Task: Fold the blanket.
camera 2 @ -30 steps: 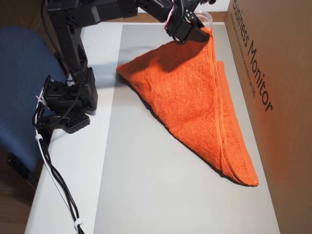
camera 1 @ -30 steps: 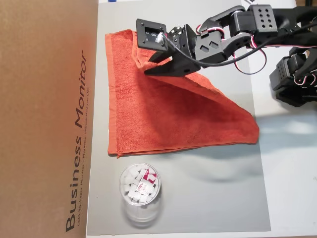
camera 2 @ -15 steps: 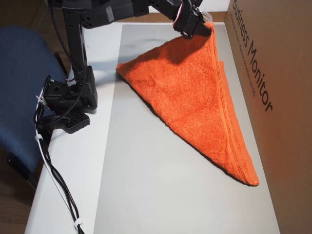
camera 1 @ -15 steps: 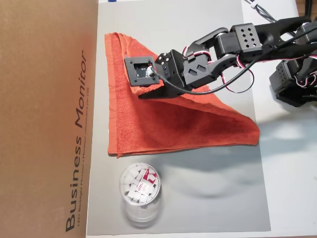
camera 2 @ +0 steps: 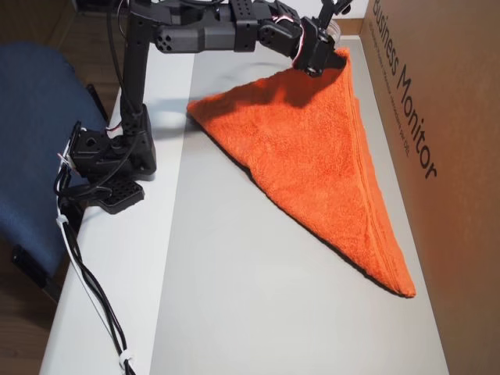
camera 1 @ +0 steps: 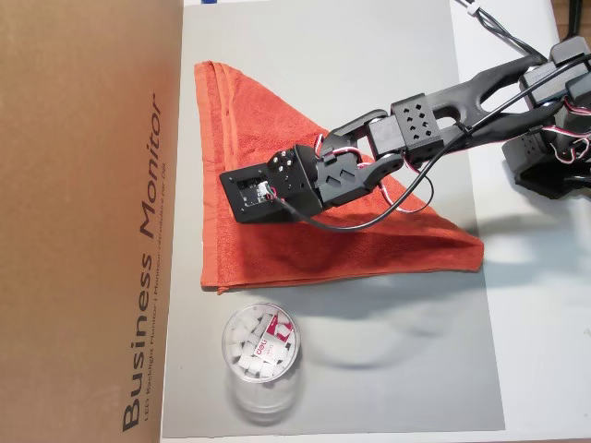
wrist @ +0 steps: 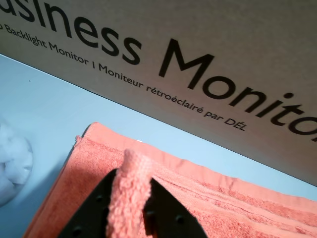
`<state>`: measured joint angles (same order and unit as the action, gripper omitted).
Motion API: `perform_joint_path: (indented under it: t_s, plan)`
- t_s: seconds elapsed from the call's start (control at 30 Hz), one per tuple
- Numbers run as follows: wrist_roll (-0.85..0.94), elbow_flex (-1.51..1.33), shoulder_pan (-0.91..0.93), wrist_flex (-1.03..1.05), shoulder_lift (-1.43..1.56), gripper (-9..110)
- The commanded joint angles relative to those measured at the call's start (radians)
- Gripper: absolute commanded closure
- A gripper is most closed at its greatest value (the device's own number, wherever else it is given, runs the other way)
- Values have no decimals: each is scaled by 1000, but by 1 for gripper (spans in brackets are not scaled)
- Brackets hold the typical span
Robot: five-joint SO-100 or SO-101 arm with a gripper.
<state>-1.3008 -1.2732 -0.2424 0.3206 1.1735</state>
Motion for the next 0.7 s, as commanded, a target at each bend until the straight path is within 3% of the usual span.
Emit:
perform_joint_path:
  t_s: [0.0,0.4,0.67]
  plan:
    - [3,61,-21,-64,-9,102]
    - [54,63,-31,-278,-173,102]
    - [64,210,-43,-281,-330,102]
